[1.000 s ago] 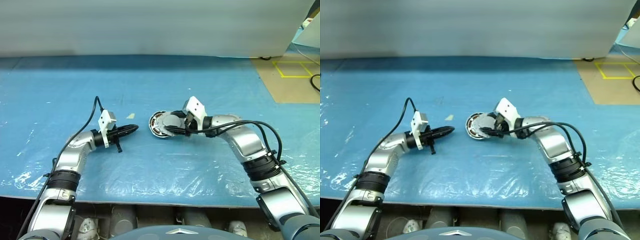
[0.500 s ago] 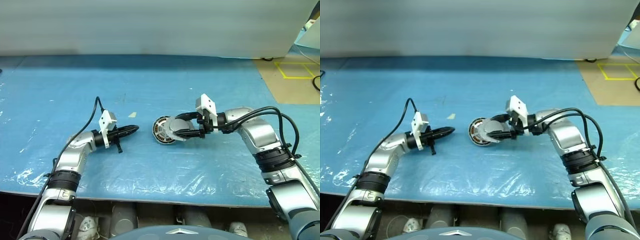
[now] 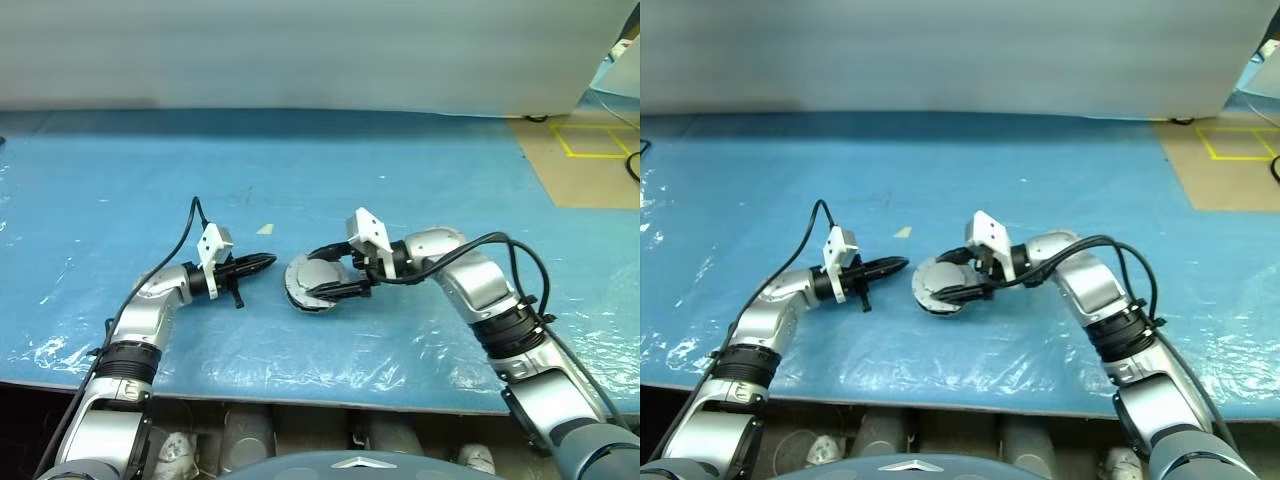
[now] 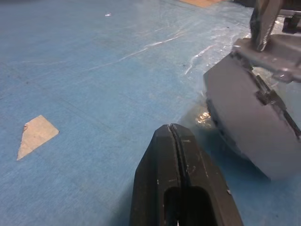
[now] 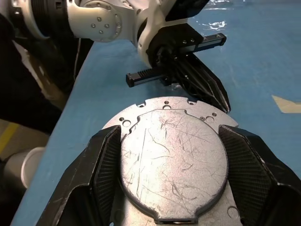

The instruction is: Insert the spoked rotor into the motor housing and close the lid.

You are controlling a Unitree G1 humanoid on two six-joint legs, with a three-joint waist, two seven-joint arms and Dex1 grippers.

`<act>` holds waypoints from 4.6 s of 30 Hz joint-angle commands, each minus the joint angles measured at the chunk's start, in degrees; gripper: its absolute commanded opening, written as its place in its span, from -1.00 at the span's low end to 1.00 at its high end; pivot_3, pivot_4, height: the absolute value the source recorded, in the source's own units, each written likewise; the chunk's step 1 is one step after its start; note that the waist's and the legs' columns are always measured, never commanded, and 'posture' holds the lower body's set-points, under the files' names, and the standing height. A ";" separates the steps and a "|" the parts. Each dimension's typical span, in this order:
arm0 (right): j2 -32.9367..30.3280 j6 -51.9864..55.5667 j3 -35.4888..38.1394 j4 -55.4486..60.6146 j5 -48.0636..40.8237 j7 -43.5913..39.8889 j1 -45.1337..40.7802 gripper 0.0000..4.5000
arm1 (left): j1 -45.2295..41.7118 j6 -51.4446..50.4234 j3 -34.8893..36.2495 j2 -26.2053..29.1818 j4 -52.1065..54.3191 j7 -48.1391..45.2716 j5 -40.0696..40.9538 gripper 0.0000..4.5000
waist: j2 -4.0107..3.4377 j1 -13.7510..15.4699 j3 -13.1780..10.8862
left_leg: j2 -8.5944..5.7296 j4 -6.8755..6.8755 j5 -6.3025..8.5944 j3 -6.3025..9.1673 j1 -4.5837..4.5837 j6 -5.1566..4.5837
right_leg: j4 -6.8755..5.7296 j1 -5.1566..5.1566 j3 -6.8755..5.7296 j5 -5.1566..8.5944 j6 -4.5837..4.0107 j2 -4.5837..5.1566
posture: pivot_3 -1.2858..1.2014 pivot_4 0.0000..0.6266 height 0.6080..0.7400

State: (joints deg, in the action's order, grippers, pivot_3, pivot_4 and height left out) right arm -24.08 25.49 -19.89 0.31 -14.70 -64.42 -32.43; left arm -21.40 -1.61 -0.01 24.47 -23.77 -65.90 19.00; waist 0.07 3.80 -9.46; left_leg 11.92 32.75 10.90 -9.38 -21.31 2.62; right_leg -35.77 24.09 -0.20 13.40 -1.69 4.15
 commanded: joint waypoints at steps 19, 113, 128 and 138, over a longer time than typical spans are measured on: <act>8.85 -5.13 -2.13 -3.48 7.98 12.72 3.63 0.31 | 1.15 1.53 2.18 1.45 1.28 0.28 0.43 -1.00 | 0.01 0.07 0.00 | -0.02 -0.04 0.02 0.02 -0.04 0.07 | 0.06 0.00 -0.02 0.00 0.01 0.01 | 0.03 -0.52 1.00; 2.40 -4.45 -8.91 -6.56 14.55 6.26 2.99 0.31 | 12.40 -4.38 1.25 2.84 20.27 2.16 5.09 -1.00 | 0.14 -1.27 0.08 | -0.04 -0.08 0.20 0.01 0.83 0.09 | 0.12 -0.77 0.13 0.01 0.00 0.01 | 0.03 -0.52 1.00; 1.34 -6.29 -8.01 -7.25 14.95 7.41 1.82 0.31 | 9.78 -7.14 -5.32 5.18 18.64 4.23 -2.61 -1.00 | 0.13 -1.03 0.11 | -0.07 -0.31 0.23 -0.07 1.17 0.04 | 0.21 -1.00 0.20 0.03 0.02 0.06 | 0.03 -0.52 1.00; 3.27 -2.78 -4.87 -5.37 11.01 7.96 1.58 0.31 | 9.26 -9.11 -9.93 8.15 19.04 4.69 -6.85 -1.00 | 0.10 -0.88 0.24 | -0.06 -0.46 0.24 -0.10 1.31 0.02 | 0.26 -1.07 0.25 0.04 0.04 0.14 | 0.03 -0.52 1.00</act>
State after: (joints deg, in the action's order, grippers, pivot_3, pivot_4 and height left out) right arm -20.23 21.21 -26.44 -3.96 -4.38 -58.13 -31.32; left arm -13.62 -8.71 -7.39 31.72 -3.19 -61.17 14.64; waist 0.18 2.92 -9.22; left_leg 11.86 32.27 11.14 -9.48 -20.01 2.65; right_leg -35.50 23.03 0.04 13.45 -1.65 4.29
